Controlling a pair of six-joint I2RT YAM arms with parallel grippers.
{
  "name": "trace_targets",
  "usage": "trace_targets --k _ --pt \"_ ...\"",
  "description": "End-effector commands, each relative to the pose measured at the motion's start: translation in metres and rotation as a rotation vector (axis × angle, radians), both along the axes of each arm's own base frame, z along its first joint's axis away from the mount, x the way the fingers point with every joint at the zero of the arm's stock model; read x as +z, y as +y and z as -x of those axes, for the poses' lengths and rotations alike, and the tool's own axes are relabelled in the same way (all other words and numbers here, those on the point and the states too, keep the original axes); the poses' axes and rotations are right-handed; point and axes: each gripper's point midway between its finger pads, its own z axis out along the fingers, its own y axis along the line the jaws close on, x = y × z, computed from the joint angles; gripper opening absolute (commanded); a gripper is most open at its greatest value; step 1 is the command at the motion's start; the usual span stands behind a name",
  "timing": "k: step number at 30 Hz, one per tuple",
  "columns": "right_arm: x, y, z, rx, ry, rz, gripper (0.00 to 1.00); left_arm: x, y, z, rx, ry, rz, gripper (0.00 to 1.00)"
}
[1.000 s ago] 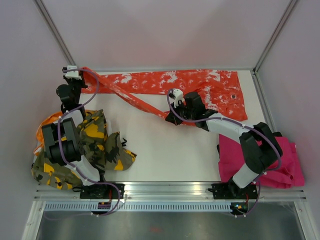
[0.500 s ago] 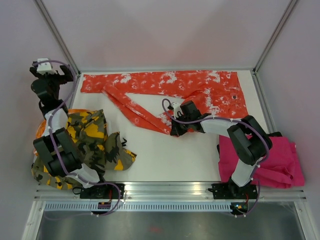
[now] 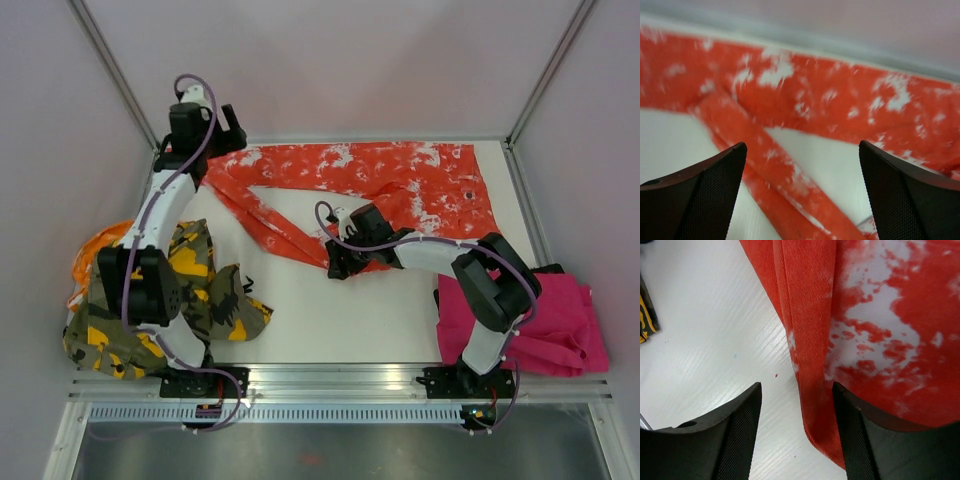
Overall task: Fold and stack the trousers
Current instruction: Flatten the trousers out
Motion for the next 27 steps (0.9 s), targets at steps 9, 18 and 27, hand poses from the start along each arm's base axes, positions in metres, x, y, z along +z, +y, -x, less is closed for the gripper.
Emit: trace_targets --k 9,18,27 --pt "0.145 -0.052 -0.077 -0.273 -0.277 -0.159 0.71 -0.188 0.047 -0.001 0.495 0.453 0.101 0.93" --pt "0.149 -0.085 -0.089 -0.368 -0.334 -0.108 0.73 -0.221 0.051 -0.026 0.571 0.458 0.155 0.84" --pt "0.131 -0.086 -0.096 -0.392 -0.3 -0.087 0.7 -0.226 0.048 -0.051 0.561 0.421 0.183 0.58"
